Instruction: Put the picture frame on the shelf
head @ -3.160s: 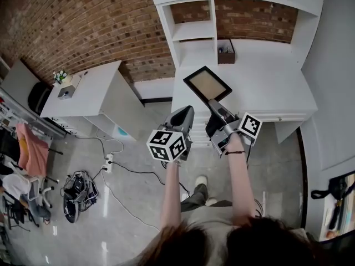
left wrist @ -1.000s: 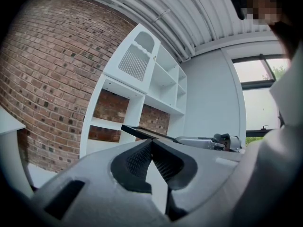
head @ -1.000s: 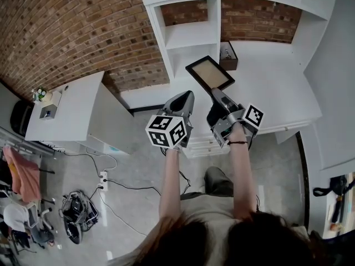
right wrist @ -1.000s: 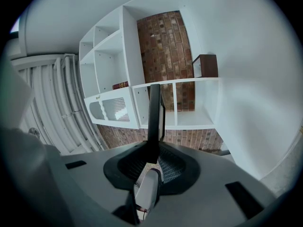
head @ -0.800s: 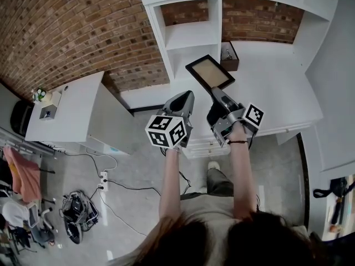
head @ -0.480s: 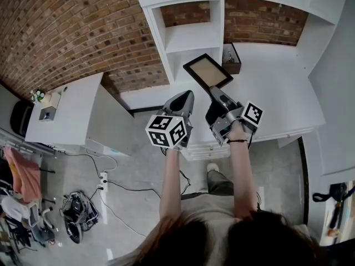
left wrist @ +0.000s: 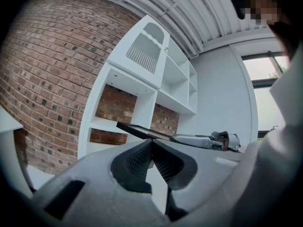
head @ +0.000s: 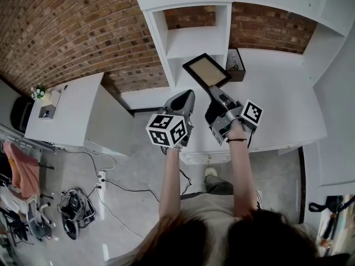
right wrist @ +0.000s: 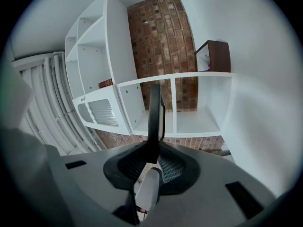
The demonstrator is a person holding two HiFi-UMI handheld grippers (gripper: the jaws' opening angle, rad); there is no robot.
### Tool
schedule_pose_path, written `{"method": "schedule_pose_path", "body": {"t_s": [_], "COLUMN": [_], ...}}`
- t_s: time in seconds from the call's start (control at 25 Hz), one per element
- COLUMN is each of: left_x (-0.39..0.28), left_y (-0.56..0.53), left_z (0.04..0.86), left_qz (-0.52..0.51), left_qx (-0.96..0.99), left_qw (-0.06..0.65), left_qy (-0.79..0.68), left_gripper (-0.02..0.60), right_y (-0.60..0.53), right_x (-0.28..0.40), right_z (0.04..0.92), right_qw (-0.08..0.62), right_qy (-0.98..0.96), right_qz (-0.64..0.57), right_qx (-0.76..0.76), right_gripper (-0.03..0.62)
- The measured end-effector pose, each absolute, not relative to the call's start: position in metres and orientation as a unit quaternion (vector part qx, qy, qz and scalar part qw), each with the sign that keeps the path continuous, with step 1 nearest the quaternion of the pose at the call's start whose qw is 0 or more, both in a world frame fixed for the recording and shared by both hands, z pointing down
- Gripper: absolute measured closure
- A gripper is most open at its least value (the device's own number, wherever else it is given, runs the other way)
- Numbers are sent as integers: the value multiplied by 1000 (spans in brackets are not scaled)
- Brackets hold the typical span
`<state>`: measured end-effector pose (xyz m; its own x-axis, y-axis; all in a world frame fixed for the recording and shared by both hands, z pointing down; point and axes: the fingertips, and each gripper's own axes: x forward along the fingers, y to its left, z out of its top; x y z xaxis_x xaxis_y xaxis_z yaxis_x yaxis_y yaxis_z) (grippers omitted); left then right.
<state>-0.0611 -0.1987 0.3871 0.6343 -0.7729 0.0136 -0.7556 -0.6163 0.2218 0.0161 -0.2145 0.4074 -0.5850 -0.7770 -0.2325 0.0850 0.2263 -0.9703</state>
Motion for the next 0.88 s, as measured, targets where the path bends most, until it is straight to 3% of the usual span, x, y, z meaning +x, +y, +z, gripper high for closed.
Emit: {"method": "schedule_pose_path", "body": {"t_s": [0.88], "left_x": [-63], "left_y": [-254], "left_z": [380], "left_qz": [-44], "left_qx": [875], "left_qw": [100], "left_qy": [-472], "left_gripper": [571], "right_y": [-282], "right_x": [13], "right_z": [394], "right_qw": [360], "right_qy": [698], "right_qz": [-582], "right_qx": [-211], "right_gripper": [525]}}
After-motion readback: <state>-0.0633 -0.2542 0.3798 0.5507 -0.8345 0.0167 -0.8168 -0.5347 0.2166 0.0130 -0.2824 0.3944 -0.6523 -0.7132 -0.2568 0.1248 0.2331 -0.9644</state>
